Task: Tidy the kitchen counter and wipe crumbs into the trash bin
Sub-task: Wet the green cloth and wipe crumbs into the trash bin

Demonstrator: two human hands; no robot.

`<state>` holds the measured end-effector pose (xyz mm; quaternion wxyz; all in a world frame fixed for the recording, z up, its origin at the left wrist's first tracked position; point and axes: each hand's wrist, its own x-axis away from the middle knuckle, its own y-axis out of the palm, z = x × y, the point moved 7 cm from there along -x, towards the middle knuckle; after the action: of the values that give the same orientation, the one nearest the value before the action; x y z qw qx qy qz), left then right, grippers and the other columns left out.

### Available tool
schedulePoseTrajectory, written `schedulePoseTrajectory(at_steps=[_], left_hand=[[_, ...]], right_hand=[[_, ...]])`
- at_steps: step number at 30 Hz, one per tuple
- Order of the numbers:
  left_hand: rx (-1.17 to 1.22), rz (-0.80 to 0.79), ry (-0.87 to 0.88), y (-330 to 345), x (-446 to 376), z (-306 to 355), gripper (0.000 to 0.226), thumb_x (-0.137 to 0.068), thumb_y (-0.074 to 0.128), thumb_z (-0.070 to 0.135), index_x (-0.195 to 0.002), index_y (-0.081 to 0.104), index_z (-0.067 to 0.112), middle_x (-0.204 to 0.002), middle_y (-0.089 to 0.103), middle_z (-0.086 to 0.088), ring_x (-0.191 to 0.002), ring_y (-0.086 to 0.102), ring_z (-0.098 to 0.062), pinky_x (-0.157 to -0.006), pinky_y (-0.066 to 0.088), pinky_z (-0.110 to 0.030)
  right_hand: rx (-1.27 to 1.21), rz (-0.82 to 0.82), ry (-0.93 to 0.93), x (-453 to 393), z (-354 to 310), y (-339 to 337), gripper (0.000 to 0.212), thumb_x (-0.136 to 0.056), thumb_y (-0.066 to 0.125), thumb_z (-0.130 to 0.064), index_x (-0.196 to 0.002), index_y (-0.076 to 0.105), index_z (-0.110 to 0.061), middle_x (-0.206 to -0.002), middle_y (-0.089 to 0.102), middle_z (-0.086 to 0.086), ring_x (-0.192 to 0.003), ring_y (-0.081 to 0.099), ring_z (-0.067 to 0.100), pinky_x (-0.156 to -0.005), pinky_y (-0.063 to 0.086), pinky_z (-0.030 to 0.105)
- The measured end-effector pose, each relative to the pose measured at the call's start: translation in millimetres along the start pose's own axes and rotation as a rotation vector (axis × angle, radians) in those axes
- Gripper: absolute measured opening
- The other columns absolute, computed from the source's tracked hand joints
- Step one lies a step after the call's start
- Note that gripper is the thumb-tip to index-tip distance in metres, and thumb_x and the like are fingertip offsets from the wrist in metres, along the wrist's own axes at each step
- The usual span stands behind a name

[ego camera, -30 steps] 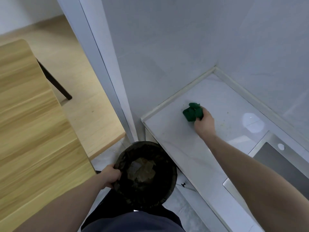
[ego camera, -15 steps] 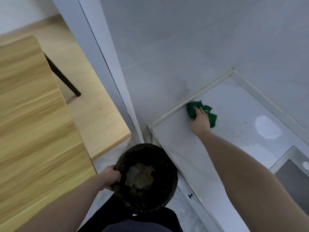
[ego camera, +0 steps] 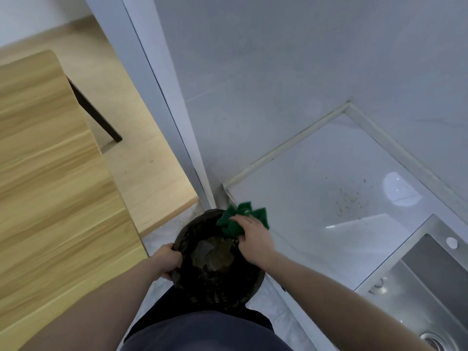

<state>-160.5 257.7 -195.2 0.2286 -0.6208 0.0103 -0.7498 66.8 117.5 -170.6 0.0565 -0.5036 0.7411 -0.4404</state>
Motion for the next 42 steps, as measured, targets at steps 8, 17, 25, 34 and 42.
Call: schedulePoseTrajectory(at_steps=[8, 17, 25, 34, 42], left_hand=[[0.020, 0.013, 0.010, 7, 10, -13, 0.044, -0.082, 0.042, -0.006, -0.120, 0.057, 0.012, -0.103, 0.069, -0.020, -0.088, 0.073, -0.038, -0.066, 0.065, -0.047], [0.004, 0.017, 0.023, 22, 21, -20, 0.048, -0.082, 0.042, -0.008, -0.124, 0.055, 0.012, -0.108, 0.066, -0.018, -0.094, 0.070, -0.037, -0.070, 0.065, -0.047], [0.059, 0.018, 0.040, 35, 27, -26, 0.047, -0.087, 0.044, -0.011, -0.128, 0.050, 0.011, -0.111, 0.065, -0.020, -0.095, 0.069, -0.038, -0.069, 0.064, -0.042], [0.026, -0.011, 0.030, 52, 27, -30, 0.044, -0.084, 0.047, -0.009, -0.121, 0.054, 0.014, -0.111, 0.063, -0.017, -0.097, 0.068, -0.037, -0.075, 0.064, -0.050], [0.030, -0.033, 0.021, 63, 27, -40, 0.047, -0.078, 0.050, -0.006, -0.120, 0.052, 0.015, -0.110, 0.061, -0.015, -0.098, 0.066, -0.035, -0.074, 0.064, -0.051]], right_hand=[[-0.252, 0.116, 0.034, 55, 5, -18, 0.057, -0.091, 0.053, -0.009, -0.141, 0.053, -0.037, -0.135, 0.063, -0.012, -0.122, 0.058, 0.009, -0.108, 0.042, 0.023], [-0.315, 0.612, 0.153, 84, 97, -167, 0.063, -0.090, 0.051, -0.003, -0.134, 0.051, -0.048, -0.117, 0.066, -0.024, -0.102, 0.056, -0.013, -0.087, 0.041, 0.008], [-0.105, 0.716, 0.456, 102, 212, -223, 0.066, -0.083, 0.044, 0.001, -0.142, 0.051, -0.029, -0.136, 0.061, 0.006, -0.121, 0.057, 0.035, -0.095, 0.048, 0.041], [0.027, 0.338, 0.544, 55, 226, -167, 0.063, -0.090, 0.052, -0.006, -0.152, 0.040, -0.010, -0.157, 0.039, 0.015, -0.143, 0.037, 0.038, -0.117, 0.033, 0.046], [0.143, 0.237, 0.296, 82, 151, -98, 0.068, -0.085, 0.055, 0.000, -0.149, 0.048, -0.019, -0.158, 0.042, 0.008, -0.144, 0.039, 0.033, -0.120, 0.034, 0.045]])
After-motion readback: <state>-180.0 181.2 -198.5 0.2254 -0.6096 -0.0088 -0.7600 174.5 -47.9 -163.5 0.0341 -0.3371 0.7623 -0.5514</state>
